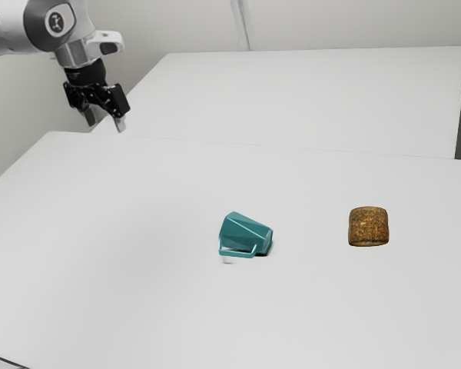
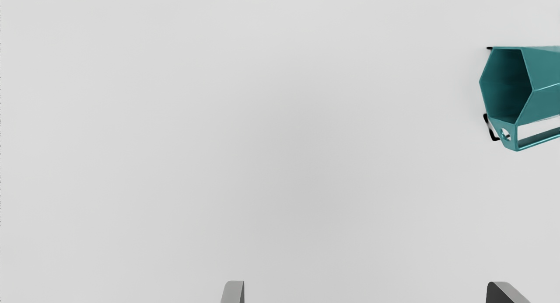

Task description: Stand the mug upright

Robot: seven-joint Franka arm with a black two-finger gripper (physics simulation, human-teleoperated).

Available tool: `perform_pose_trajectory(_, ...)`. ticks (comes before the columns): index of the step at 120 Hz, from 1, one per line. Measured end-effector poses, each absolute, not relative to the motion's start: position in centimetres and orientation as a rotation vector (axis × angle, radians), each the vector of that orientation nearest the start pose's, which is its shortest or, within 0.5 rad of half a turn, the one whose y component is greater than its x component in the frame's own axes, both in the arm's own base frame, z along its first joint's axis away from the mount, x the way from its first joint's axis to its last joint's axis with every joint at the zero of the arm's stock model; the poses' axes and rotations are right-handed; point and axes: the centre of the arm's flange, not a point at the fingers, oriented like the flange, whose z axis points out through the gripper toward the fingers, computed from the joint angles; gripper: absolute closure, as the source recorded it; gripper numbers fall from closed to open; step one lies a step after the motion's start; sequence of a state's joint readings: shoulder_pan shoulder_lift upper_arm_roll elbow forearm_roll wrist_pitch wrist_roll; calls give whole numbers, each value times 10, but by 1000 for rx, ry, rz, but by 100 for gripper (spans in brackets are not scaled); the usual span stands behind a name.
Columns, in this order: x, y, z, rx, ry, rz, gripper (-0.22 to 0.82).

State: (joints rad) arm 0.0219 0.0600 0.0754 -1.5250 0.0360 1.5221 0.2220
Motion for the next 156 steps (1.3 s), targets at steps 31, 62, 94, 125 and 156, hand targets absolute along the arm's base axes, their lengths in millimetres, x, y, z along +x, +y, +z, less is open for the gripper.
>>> perform_pose_trajectory(31, 550, 85, 568, -3139, 224, -28, 0)
perform_pose_trajectory(62, 508, 189, 480, -3513, 119, -620, 0)
perform_pose_trajectory(94, 505, 232, 387, -3591, 266, -1165, 0)
perform_pose_trajectory(125, 529, 183, 337, -3461, 805, -1426, 0)
perform_pose_trajectory(156, 542, 122, 307, -3281, 1201, -1568, 0)
